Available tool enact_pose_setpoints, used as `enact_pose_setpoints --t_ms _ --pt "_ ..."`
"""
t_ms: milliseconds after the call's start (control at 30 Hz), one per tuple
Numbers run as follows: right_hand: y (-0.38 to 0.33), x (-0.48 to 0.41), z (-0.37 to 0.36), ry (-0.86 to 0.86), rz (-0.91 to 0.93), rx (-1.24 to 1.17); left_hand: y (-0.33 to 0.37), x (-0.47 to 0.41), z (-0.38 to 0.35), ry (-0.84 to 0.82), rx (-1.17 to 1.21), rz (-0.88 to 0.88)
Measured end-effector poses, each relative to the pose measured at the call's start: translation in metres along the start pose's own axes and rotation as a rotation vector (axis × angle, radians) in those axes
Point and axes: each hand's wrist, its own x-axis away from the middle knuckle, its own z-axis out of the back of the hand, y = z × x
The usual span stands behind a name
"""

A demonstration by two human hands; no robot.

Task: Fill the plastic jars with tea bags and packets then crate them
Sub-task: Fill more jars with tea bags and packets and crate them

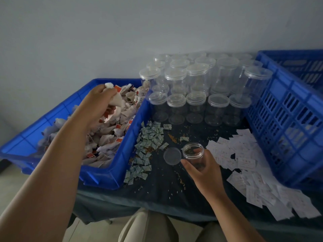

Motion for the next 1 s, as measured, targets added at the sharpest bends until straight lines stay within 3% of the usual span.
enact_pose_setpoints --t_ms 267,500,667,933,1000 --pt "0.001 0.001 -0.001 -0.037 0.002 0.028 0.048 0.025 -0.037 -0.227 0.007 -0.008" --pt "0.002 0.0 -0.001 -0.071 0.016 0.048 0.044 0.08 -0.108 -0.63 0.713 0.155" --pt "0.002 0.0 0.0 -0.057 0.004 -0.005 0.034 0.097 -0.137 -0.571 0.799 0.249" --pt "-0.003 0.001 0.0 -0.04 0.044 -0.028 0.015 0.092 -0.142 -0.452 0.268 0.221" --pt "-0.003 0.001 -0.001 -0.037 0.051 -0.041 0.009 0.096 -0.142 -0.531 -0.006 0.09"
